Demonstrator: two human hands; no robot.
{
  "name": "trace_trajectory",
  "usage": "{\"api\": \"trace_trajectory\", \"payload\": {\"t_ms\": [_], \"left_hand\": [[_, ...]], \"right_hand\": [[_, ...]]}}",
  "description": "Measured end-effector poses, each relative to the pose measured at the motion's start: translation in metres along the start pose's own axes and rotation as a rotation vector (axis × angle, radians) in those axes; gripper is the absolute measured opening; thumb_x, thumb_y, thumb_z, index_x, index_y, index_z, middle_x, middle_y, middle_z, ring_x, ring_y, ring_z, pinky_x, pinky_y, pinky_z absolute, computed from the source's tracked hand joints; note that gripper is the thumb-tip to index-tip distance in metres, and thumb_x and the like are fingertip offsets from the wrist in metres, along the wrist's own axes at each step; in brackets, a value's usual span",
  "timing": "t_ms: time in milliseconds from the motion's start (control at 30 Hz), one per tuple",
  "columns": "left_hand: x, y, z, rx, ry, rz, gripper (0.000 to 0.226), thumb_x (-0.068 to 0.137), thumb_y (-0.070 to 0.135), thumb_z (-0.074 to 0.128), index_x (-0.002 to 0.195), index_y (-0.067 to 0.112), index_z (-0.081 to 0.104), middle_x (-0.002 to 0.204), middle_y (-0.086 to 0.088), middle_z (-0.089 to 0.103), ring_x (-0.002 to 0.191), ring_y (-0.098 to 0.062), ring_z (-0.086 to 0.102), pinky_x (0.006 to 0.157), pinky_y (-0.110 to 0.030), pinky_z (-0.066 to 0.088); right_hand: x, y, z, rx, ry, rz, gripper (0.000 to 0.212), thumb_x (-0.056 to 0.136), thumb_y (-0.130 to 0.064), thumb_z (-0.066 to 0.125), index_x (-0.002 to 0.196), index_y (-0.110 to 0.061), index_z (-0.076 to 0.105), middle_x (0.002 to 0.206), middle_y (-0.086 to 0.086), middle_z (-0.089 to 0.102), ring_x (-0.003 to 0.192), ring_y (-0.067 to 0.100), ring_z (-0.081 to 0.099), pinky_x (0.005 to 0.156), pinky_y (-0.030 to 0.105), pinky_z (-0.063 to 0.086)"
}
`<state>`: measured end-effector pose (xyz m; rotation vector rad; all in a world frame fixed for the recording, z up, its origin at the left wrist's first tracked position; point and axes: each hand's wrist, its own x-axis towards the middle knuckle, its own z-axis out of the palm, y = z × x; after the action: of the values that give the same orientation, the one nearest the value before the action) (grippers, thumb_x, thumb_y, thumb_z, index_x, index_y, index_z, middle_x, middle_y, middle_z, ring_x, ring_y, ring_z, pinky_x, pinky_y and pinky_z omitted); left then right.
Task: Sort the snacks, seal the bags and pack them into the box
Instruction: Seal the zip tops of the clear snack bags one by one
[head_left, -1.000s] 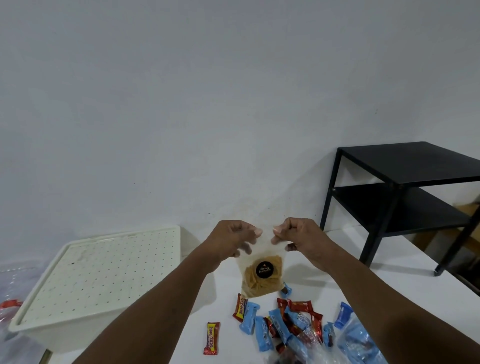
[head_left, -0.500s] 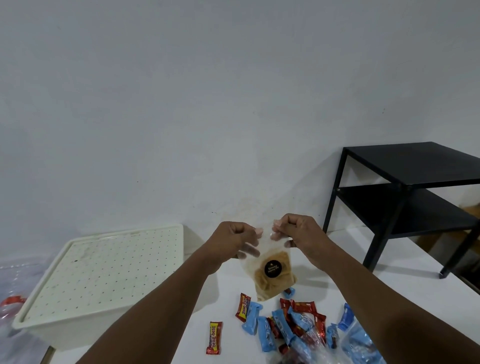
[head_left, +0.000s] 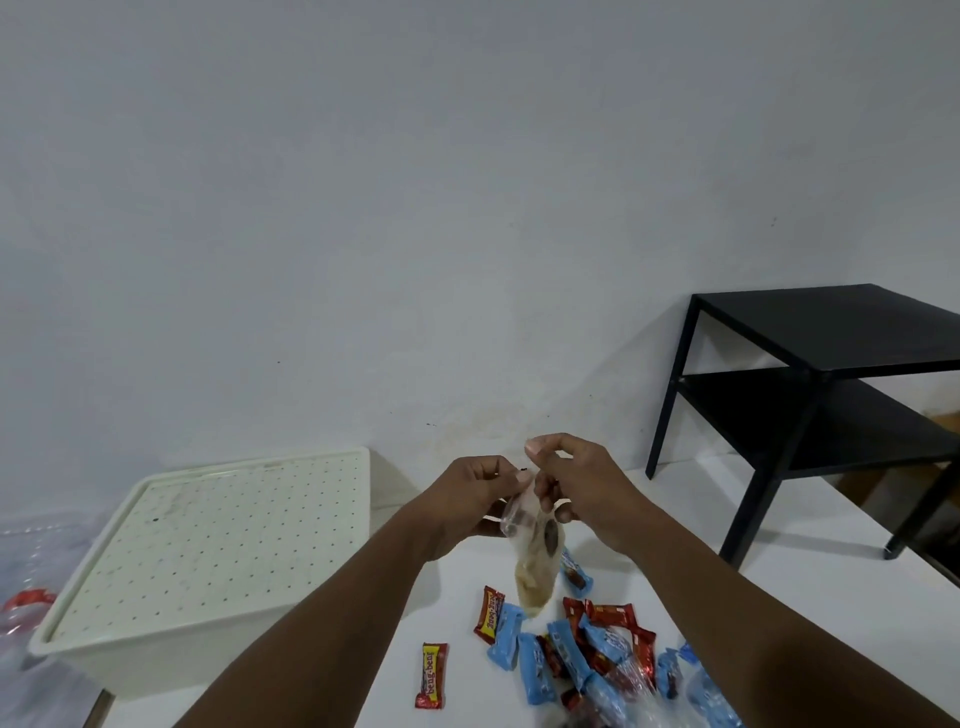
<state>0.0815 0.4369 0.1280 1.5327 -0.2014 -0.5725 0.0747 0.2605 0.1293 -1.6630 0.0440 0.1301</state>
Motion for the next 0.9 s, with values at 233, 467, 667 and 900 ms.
{"api": "trace_trajectory", "payload": {"t_ms": [233, 467, 667, 900], "left_hand": [[0.000, -0.004, 0.008, 0.004, 0.058, -0.008, 0.035, 0.103, 0.022, 0.052, 0.072, 0.016, 0.067, 0.076, -0.005, 0.070, 0.081, -0.026, 0.067, 0.066, -0.031, 0.056], [0.005, -0.013, 0.004, 0.164, 0.123, 0.052, 0.028, 0.092, 0.042, 0.068, 0.085, 0.015, 0.063, 0.086, -0.003, 0.071, 0.080, -0.016, 0.068, 0.075, -0.033, 0.058], [0.015, -0.039, -0.001, 0.424, 0.228, 0.218, 0.018, 0.085, 0.029, 0.079, 0.089, 0.013, 0.072, 0.088, -0.003, 0.076, 0.072, -0.013, 0.068, 0.066, -0.023, 0.048], [0.022, -0.037, -0.003, 0.252, 0.282, 0.182, 0.016, 0.093, 0.023, 0.070, 0.087, 0.009, 0.071, 0.087, -0.012, 0.076, 0.081, -0.026, 0.076, 0.065, -0.030, 0.059]], "right_hand": [[0.001, 0.010, -0.002, 0.112, -0.061, 0.000, 0.025, 0.099, -0.007, 0.054, 0.122, -0.015, 0.059, 0.069, 0.010, 0.060, 0.062, 0.020, 0.054, 0.059, 0.032, 0.044], [0.003, 0.012, -0.011, 0.192, 0.036, 0.026, 0.025, 0.098, -0.004, 0.054, 0.121, -0.011, 0.059, 0.071, 0.012, 0.061, 0.065, 0.023, 0.055, 0.062, 0.034, 0.048], [0.012, 0.018, -0.016, 0.273, 0.120, 0.089, 0.020, 0.098, -0.004, 0.055, 0.116, -0.009, 0.059, 0.076, 0.016, 0.066, 0.068, 0.027, 0.063, 0.060, 0.035, 0.051], [0.022, 0.025, -0.022, -0.034, 0.171, 0.076, 0.015, 0.096, -0.010, 0.057, 0.106, -0.012, 0.069, 0.089, 0.008, 0.063, 0.077, 0.016, 0.055, 0.062, 0.027, 0.048]]}}
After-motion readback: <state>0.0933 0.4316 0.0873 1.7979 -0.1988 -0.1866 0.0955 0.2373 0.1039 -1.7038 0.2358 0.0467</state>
